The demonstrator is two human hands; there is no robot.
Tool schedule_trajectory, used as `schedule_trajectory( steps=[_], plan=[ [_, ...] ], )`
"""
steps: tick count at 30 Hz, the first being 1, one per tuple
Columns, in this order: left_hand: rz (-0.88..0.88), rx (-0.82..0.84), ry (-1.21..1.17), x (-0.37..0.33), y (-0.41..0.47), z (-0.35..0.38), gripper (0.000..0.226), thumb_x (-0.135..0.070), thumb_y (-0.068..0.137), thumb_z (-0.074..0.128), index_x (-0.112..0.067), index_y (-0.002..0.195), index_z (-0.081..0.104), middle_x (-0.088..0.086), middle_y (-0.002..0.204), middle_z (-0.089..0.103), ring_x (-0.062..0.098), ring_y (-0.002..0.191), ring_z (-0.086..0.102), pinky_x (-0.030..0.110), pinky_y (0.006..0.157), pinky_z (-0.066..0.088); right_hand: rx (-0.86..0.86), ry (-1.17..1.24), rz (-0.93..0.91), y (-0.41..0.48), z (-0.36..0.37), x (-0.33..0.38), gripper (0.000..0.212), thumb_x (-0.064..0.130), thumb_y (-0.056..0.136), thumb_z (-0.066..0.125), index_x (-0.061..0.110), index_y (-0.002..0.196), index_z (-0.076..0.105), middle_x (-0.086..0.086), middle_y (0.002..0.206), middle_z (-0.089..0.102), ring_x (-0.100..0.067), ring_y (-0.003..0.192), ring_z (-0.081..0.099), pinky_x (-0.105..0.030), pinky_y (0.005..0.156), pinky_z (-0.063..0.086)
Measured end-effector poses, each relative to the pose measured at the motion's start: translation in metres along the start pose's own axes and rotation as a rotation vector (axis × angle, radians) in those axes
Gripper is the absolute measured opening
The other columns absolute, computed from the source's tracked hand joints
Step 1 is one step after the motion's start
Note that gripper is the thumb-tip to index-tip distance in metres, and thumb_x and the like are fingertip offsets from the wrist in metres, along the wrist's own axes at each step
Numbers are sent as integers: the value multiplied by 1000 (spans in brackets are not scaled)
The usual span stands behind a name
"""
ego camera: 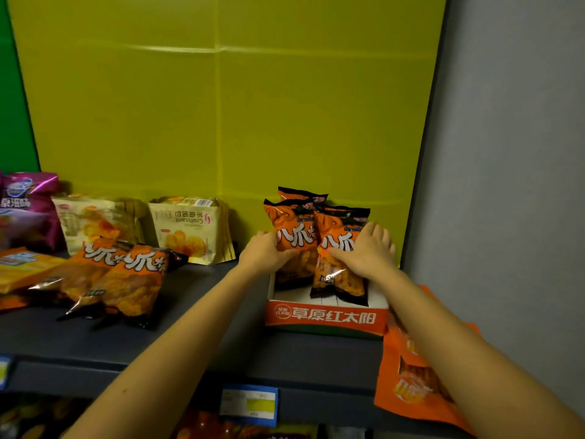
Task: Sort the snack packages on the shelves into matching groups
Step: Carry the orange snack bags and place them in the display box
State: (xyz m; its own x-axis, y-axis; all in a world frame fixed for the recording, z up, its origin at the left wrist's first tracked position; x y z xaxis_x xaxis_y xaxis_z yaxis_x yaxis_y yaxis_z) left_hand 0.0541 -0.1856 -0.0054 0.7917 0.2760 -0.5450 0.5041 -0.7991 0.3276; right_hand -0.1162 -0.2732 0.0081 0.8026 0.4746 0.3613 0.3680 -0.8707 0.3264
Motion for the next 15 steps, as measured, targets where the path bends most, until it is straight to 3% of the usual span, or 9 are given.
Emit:
schedule_trajectory(
  steps=[2,4,6,10,13,15],
  plan=[
    [30,4,-31,5,-9,-14,50,-42,85,58,-11,125,56,10,127,60,26,114,56,36,92,48,-123,94,-53,-6,-13,10,99,53,82,57,4,150,4,-13,160,1,-31,147,2,-44,118,11],
    [57,-56,-15,15,-21,-36,44,-43,85,57,-10,115,62,10,118,65,25,106,61,40,90,51,-257,172,-173,-15,-26,30,82,41,85,60,8,147,18,-10,158,11,-28,146,12,-42,116,18],
    [62,-124,6,33,-34,-62,35,-40,85,58,-13,106,66,7,108,69,24,97,63,43,84,53,-282,217,-289,-26,-32,57,66,34,86,59,11,141,32,-6,152,27,-24,140,27,-36,111,27],
    [9,-276,88,83,-59,-119,21,-32,86,60,-15,97,67,4,100,70,21,89,64,42,78,54,-122,243,-452,-47,-18,117,41,32,88,55,16,125,48,-4,131,49,-23,119,50,-34,92,41],
    [-80,-352,127,125,-77,-157,24,-26,86,61,-8,102,66,7,98,68,20,86,61,34,68,49,35,172,-533,-67,9,164,41,39,88,53,17,123,51,-3,126,53,-22,111,54,-35,87,45],
    [-166,-388,169,157,-84,-179,29,-28,85,62,-7,103,65,10,102,69,27,92,62,35,72,47,128,124,-530,-76,31,192,47,45,87,51,15,123,52,-5,126,55,-25,112,55,-37,88,47]
  ],
)
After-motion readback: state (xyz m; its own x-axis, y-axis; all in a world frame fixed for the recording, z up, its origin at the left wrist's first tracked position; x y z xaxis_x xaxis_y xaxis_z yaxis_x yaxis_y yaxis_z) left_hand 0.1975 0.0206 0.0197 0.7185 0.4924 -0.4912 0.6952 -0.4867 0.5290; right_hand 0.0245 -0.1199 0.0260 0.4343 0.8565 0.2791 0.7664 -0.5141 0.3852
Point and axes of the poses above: each hand's wrist, its own y-axis towards the middle knuckle, its own z-axis out of the palm, x = y × z, the point moved 4 cm from there along y, towards the middle knuckle
